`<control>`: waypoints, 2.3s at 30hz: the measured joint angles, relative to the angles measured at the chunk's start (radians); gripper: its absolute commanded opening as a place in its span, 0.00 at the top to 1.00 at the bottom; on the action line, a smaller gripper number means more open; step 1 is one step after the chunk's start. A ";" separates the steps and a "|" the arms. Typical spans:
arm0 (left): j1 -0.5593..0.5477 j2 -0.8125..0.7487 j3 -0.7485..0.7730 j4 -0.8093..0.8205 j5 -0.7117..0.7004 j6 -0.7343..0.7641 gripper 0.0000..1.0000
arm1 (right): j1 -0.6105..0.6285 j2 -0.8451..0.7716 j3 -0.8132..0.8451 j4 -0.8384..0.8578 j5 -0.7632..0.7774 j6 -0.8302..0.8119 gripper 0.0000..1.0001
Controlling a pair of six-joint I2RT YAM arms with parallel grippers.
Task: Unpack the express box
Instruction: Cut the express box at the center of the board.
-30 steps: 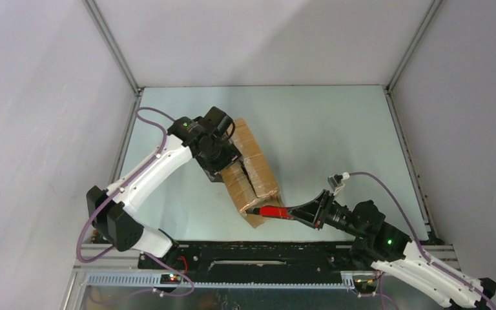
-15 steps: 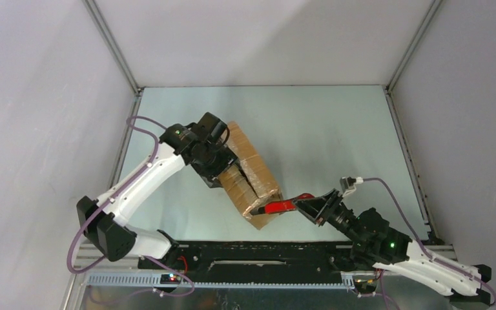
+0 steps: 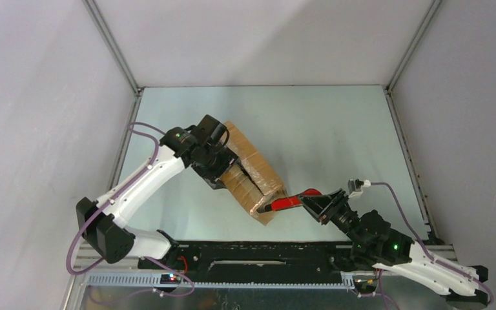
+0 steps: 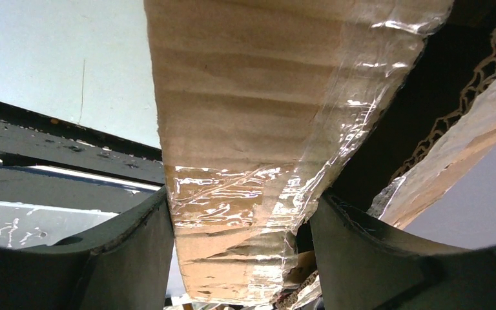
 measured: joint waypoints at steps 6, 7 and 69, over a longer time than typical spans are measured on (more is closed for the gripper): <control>0.001 -0.011 -0.010 -0.002 -0.014 -0.006 1.00 | 0.062 0.133 -0.014 0.120 0.089 0.024 1.00; 0.001 -0.013 -0.010 -0.005 -0.018 -0.004 1.00 | 0.071 0.175 -0.014 0.161 0.106 0.024 1.00; -0.037 -0.257 0.163 0.163 0.064 0.647 0.00 | -0.335 0.517 0.399 0.101 -0.291 -0.119 1.00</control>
